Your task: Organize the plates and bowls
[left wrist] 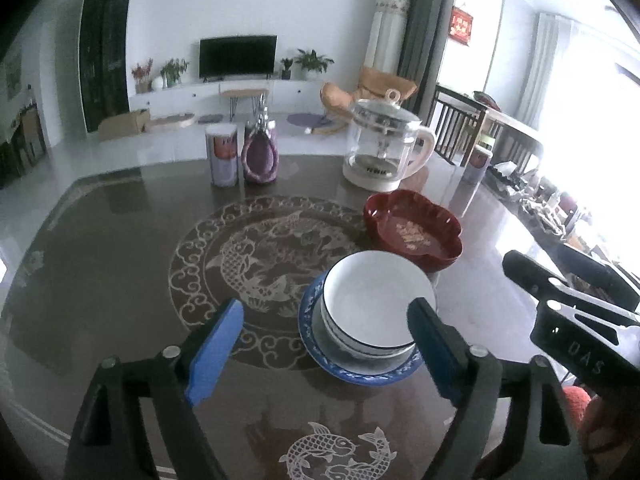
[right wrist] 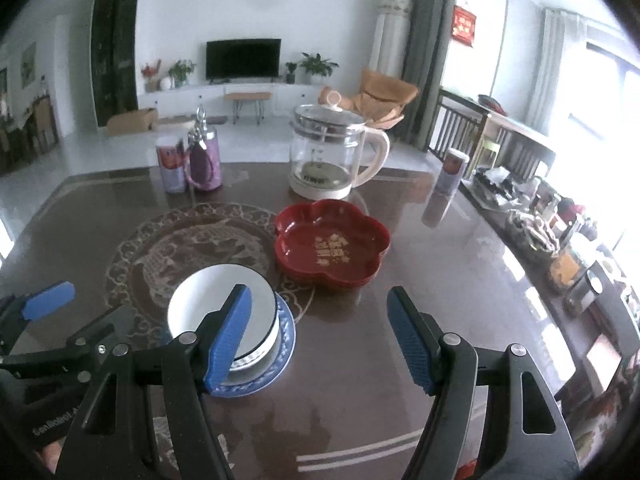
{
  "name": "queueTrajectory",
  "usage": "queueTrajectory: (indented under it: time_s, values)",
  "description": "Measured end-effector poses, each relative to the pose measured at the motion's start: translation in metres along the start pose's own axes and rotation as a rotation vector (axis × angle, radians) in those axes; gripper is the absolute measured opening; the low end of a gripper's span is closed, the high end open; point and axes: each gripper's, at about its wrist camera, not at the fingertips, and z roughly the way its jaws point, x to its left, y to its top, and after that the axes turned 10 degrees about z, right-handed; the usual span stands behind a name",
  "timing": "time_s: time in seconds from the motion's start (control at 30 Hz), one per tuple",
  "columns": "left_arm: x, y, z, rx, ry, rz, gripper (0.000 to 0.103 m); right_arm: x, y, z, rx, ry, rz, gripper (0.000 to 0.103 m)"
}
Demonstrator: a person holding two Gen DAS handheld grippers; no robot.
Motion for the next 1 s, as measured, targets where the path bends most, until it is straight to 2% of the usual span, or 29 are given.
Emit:
queueTrajectory:
  time_s: [0.1,0.33,0.47,1.0]
  values:
    - [-0.005,0.0,-0.01,-0.014,0.012,0.014,0.088,-0.002,-0.001,-0.008,0.003,-0.006,-0.002,0.073]
    - [-0.01,-0.003,-0.018,-0.007,0.027,0.008,0.089,-0.01,-0.004,-0.023,-0.011,0.006,0.029,0.083]
    - [-0.011,-0.006,-0.018,0.005,0.03,0.009,0.089,-0.015,-0.004,-0.028,-0.025,-0.011,0.044,0.084]
    - [-0.008,-0.007,-0.003,0.06,0.04,0.01,0.089,-0.025,0.0,-0.021,0.018,-0.029,0.06,0.084]
